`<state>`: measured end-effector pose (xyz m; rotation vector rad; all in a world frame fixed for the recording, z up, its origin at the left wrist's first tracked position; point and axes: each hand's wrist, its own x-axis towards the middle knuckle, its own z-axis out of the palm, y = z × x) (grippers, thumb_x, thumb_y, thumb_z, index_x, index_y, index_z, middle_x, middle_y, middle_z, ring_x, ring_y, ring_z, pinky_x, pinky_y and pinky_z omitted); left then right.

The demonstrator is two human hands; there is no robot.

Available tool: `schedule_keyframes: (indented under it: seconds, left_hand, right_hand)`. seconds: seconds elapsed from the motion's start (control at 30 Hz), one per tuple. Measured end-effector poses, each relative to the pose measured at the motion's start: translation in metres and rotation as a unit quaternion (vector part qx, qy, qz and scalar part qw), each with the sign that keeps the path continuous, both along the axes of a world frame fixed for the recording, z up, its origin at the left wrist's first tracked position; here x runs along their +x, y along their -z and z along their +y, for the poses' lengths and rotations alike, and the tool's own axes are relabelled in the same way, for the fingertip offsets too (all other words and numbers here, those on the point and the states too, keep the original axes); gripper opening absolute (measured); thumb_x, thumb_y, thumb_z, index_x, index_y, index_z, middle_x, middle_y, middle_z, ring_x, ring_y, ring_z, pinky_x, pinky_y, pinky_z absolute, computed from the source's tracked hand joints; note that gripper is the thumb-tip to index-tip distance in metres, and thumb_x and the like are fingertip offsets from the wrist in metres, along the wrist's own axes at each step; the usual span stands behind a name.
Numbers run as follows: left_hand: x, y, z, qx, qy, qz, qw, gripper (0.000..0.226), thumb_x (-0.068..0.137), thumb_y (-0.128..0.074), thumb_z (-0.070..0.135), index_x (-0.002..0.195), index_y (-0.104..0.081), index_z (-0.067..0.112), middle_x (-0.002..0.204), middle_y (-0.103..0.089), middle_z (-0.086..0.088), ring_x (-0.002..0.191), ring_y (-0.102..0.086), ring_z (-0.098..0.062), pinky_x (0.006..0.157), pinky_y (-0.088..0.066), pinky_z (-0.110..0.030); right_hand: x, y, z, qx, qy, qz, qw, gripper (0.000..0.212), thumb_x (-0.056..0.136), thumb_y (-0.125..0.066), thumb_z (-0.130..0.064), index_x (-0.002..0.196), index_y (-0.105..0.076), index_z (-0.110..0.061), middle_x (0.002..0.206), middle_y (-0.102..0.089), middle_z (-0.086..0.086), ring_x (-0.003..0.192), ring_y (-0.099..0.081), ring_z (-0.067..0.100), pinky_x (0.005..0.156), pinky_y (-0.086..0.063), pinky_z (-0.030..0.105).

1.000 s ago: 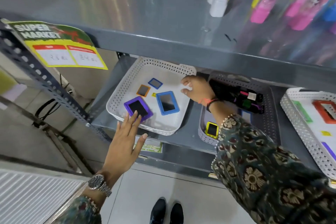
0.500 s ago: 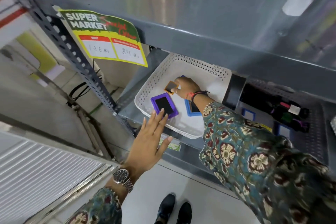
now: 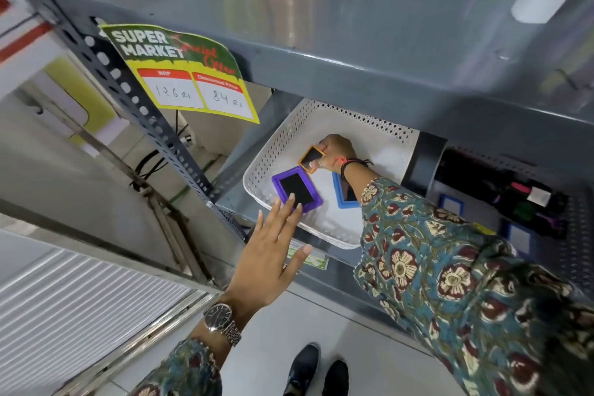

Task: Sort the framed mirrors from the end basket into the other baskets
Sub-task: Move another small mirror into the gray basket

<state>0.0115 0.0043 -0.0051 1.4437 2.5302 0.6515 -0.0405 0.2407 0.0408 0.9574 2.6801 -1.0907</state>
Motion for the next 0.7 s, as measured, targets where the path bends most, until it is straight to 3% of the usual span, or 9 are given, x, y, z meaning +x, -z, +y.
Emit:
schedule_keyframes:
  seconds: [0.1, 0.17, 0.27, 0.33, 0.4, 0.5, 0.6, 0.7]
  left_hand:
    - [0.0, -0.001, 0.0, 0.006, -0.008, 0.002, 1.0, 0.065, 0.098, -0.027, 0.053, 0.151, -0.006, 0.023, 0.161, 0.0, 0.004, 0.146, 0.007, -0.011, 0.119, 0.002, -0.039]
    - [0.004, -0.003, 0.004, 0.019, -0.016, 0.002, 1.0, 0.065, 0.098, -0.025, 0.053, 0.151, -0.01, 0.02, 0.16, -0.002, 0.004, 0.146, 0.006, -0.01, 0.118, 0.004, -0.035]
    - [0.014, -0.005, 0.013, 0.029, 0.001, 0.022, 0.999, 0.064, 0.098, -0.024, 0.053, 0.15, -0.02, 0.015, 0.16, -0.01, 0.003, 0.147, 0.003, -0.013, 0.118, -0.001, -0.039]
    - [0.024, -0.003, 0.022, 0.03, 0.024, 0.035, 0.999, 0.062, 0.098, -0.024, 0.052, 0.148, -0.03, 0.016, 0.158, -0.02, 0.002, 0.147, 0.0, -0.015, 0.117, -0.007, -0.047]
    - [0.034, -0.001, 0.03, 0.023, 0.037, 0.05, 0.998, 0.055, 0.097, -0.027, 0.051, 0.139, -0.045, 0.02, 0.153, -0.035, 0.002, 0.147, -0.006, -0.017, 0.115, -0.009, -0.057]
    - [0.041, 0.004, 0.037, 0.02, 0.03, 0.074, 0.997, 0.047, 0.094, -0.035, 0.047, 0.128, -0.056, 0.023, 0.136, -0.055, 0.002, 0.144, -0.018, -0.019, 0.112, -0.008, -0.064]
    - [0.046, 0.007, 0.041, 0.054, 0.016, 0.073, 0.996, 0.044, 0.093, -0.037, 0.042, 0.124, -0.059, 0.02, 0.131, -0.059, -0.002, 0.144, -0.021, -0.02, 0.113, -0.006, -0.061]
    - [0.049, 0.007, 0.042, 0.072, 0.013, 0.076, 0.994, 0.047, 0.093, -0.035, 0.042, 0.125, -0.058, 0.019, 0.131, -0.059, -0.004, 0.144, -0.021, -0.022, 0.116, 0.001, -0.051]
  right_hand:
    - [0.005, 0.005, 0.01, -0.023, 0.044, 0.038, 0.998, 0.03, 0.083, -0.062, -0.006, 0.113, -0.064, -0.001, 0.063, -0.039, -0.015, 0.072, -0.048, 0.002, 0.086, -0.043, 0.018]
    - [0.021, 0.004, 0.018, -0.059, 0.086, 0.077, 0.992, 0.025, 0.076, -0.068, -0.001, 0.101, -0.069, -0.001, 0.061, -0.045, -0.015, 0.045, -0.05, -0.011, 0.065, -0.046, 0.01]
    - [0.054, 0.0, 0.037, -0.118, 0.151, 0.163, 0.968, 0.022, 0.07, -0.074, 0.003, 0.092, -0.07, 0.002, 0.057, -0.055, -0.009, 0.035, -0.048, -0.014, 0.048, -0.047, 0.008]
    - [0.084, -0.012, 0.051, -0.144, 0.174, 0.184, 0.957, 0.011, 0.072, -0.075, 0.001, 0.079, -0.069, -0.006, 0.05, -0.059, -0.015, 0.036, -0.049, -0.013, 0.048, -0.047, 0.008]
    - [0.12, -0.022, 0.068, -0.17, 0.202, 0.196, 0.944, 0.024, 0.075, -0.073, 0.001, 0.068, -0.061, -0.019, 0.049, -0.061, -0.014, 0.04, -0.053, -0.009, 0.048, -0.049, 0.009]
    - [0.178, -0.029, 0.091, -0.179, 0.236, 0.202, 0.933, 0.027, 0.078, -0.069, 0.003, 0.071, -0.056, -0.02, 0.057, -0.063, -0.01, 0.045, -0.058, -0.005, 0.049, -0.051, 0.011]
    - [0.246, -0.03, 0.111, -0.139, 0.28, 0.203, 0.928, 0.021, 0.077, -0.069, 0.004, 0.074, -0.061, -0.015, 0.052, -0.064, -0.01, 0.043, -0.06, -0.005, 0.049, -0.053, 0.014]
    - [0.308, -0.023, 0.122, -0.072, 0.316, 0.151, 0.934, 0.031, 0.075, -0.07, 0.005, 0.063, -0.063, -0.023, 0.059, -0.064, -0.009, 0.052, -0.06, 0.0, 0.057, -0.054, 0.026]
